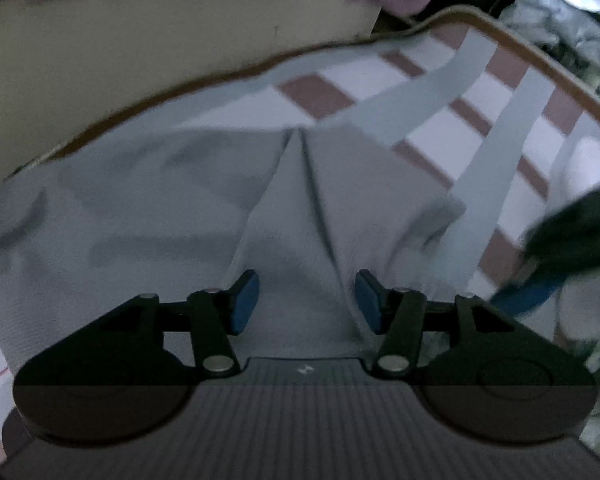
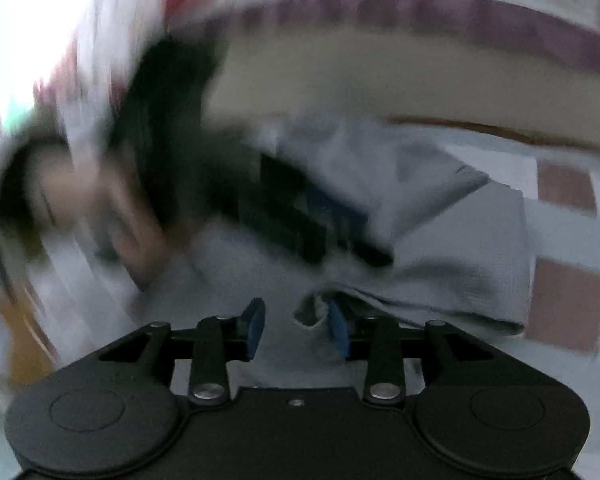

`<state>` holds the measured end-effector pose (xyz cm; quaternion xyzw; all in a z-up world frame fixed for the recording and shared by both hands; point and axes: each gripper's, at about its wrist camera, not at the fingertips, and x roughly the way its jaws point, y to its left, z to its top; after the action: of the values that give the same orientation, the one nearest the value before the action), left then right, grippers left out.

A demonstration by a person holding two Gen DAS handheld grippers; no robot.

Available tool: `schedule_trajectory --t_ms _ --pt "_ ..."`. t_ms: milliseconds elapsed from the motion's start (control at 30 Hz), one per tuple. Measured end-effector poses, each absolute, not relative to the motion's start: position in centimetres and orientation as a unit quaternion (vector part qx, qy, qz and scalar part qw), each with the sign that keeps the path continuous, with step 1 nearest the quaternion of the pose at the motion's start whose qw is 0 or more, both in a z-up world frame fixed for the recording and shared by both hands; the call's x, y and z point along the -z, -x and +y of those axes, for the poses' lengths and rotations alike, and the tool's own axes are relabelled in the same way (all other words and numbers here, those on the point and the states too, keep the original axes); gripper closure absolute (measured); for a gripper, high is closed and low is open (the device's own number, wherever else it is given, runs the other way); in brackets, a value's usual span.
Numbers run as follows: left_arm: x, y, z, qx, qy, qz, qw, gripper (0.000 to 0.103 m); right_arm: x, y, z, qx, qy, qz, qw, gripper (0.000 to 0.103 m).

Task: Fold clothes

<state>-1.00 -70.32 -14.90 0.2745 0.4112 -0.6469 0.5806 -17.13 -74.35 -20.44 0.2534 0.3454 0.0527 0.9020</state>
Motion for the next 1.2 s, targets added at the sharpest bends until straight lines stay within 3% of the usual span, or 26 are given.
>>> schedule_trajectory --t_ms 133,267,333,467,500,567,833,1000,1033,1133,1200 --pt "14.8 1.4 -69.8 0.627 -0.313 0.38 0.603 0.053 20.1 20.2 -78.9 0.055 -0.363 0.25 0.896 0.062" --pt "15.1 1.3 -69.1 0.62 -0.335 0.362 0.61 0.052 22.1 20.4 -81.3 0.151 -0.386 0.262 0.871 0.057" --pt "15.0 1.1 -69.0 0.622 -0.333 0.365 0.608 0.052 23.2 19.6 -81.7 0.17 -0.39 0.287 0.858 0.039" --pt "14.9 0.4 -68.8 0.614 -0.333 0.369 0.613 0.051 25.4 17.1 -81.7 0.175 -0.39 0.347 0.835 0.039" --pt "14.9 0.3 -68.8 0.613 -0.332 0.369 0.615 0.05 25.5 17.0 -81.5 0.163 -0.394 0.34 0.838 0.043" --pt "14.8 -0.1 -68.6 0.61 -0.332 0.37 0.617 0.05 25.5 16.9 -81.1 0.14 -0.4 0.324 0.846 0.093" --pt "12.2 -4.3 -67.3 0.604 -0.275 0.347 0.663 0.05 21.7 12.2 -80.0 0.047 -0.364 0.24 0.899 0.094" --pt "11.6 -7.0 -66.5 0.591 -0.258 0.355 0.677 0.049 22.2 10.4 -78.6 0.045 -0.337 0.31 0.888 0.085" --pt "11.7 -7.2 -66.5 0.589 -0.258 0.358 0.677 0.049 22.1 10.7 -78.4 0.047 -0.329 0.316 0.888 0.081" --pt "12.3 -7.4 -66.9 0.587 -0.254 0.371 0.673 0.049 21.8 11.7 -77.6 0.054 -0.306 0.336 0.889 0.056" --pt "12.5 -7.1 -67.2 0.591 -0.246 0.381 0.667 0.049 21.5 12.3 -77.0 0.058 -0.291 0.349 0.889 0.055"
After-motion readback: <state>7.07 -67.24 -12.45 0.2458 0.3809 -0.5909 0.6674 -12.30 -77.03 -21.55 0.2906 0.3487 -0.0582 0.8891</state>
